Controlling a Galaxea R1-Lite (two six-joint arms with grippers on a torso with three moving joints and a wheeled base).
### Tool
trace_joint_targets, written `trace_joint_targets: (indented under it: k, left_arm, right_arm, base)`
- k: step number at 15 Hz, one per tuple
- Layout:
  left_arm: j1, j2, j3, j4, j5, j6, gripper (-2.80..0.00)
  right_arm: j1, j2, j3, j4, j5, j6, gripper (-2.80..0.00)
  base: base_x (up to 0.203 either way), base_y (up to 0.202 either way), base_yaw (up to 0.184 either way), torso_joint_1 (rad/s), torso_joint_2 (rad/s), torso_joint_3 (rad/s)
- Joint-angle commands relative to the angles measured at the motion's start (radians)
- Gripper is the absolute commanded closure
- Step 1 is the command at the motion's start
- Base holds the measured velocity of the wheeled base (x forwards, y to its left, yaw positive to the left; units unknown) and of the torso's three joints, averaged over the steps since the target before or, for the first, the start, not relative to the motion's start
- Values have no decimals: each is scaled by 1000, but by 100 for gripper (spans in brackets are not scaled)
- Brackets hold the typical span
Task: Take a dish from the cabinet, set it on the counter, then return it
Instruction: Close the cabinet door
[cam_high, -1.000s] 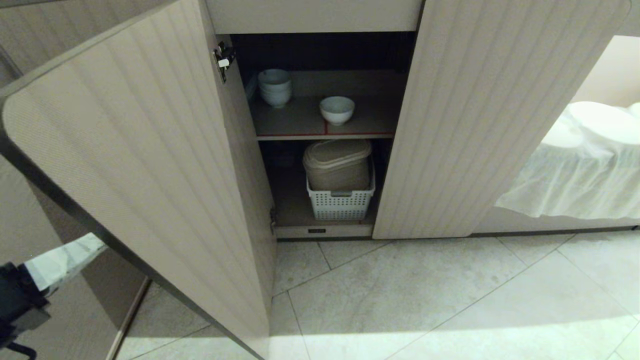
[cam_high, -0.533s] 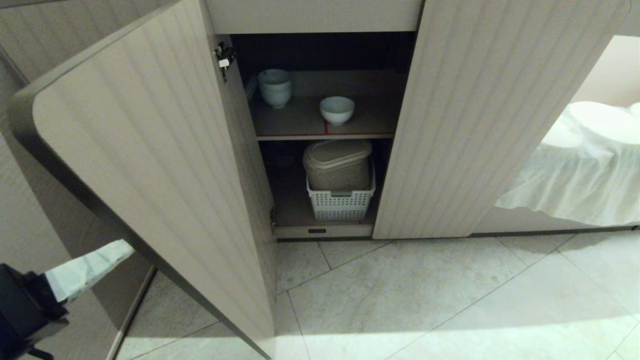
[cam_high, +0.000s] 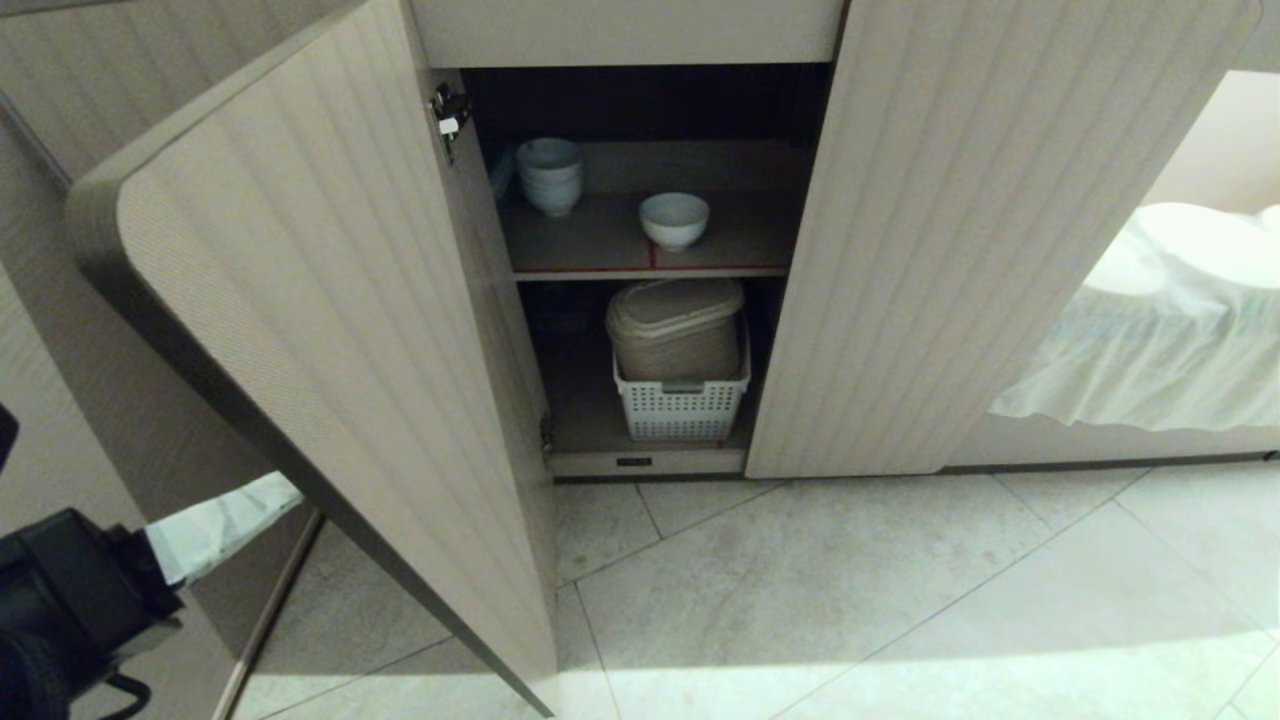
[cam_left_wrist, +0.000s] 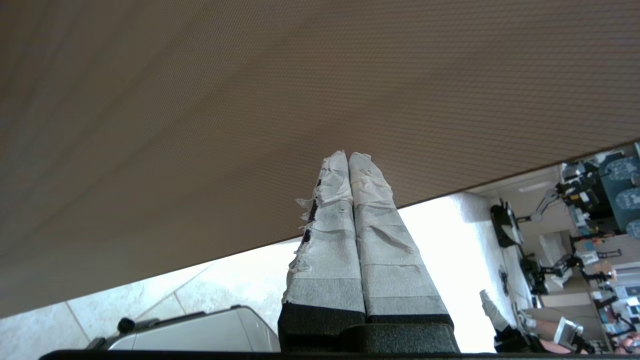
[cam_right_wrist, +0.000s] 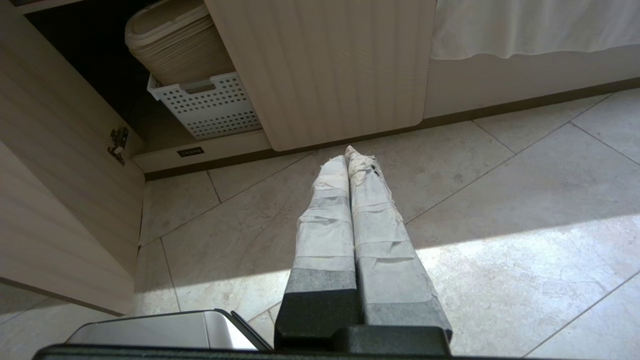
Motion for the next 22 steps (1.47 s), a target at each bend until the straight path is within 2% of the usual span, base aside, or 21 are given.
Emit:
trace_joint_targets:
  k: [1, 7, 11, 14, 18, 22]
  left_arm:
    - [-1, 31, -8, -4, -2, -4, 0]
    - [-1, 148, -8, -152, -2, -4, 0]
    - [-2, 186, -12, -176, -2, -4, 0]
    - [-2, 228, -10, -239, -2, -4, 0]
    - [-46, 269, -10, -291, -2, -6, 0]
    - [-53, 341, -10, -387, 0, -6, 0]
  right_arm:
    - [1, 0, 0, 0, 1, 0, 0]
    - [1, 0, 0, 0, -1, 0, 0]
    - [1, 0, 0, 0, -1, 0, 0]
    - [1, 0, 0, 0, 1, 0, 0]
    - [1, 1, 0, 0, -1, 0, 0]
    - [1, 0, 0, 0, -1, 2, 0]
  base:
    - [0, 0, 0, 0, 0, 0]
    - [0, 0, 0, 0, 0, 0]
    - [0, 0, 0, 0, 0, 0]
    - [0, 0, 0, 0, 0, 0]
    - [0, 0, 0, 0, 0, 0]
    - [0, 0, 0, 0, 0, 0]
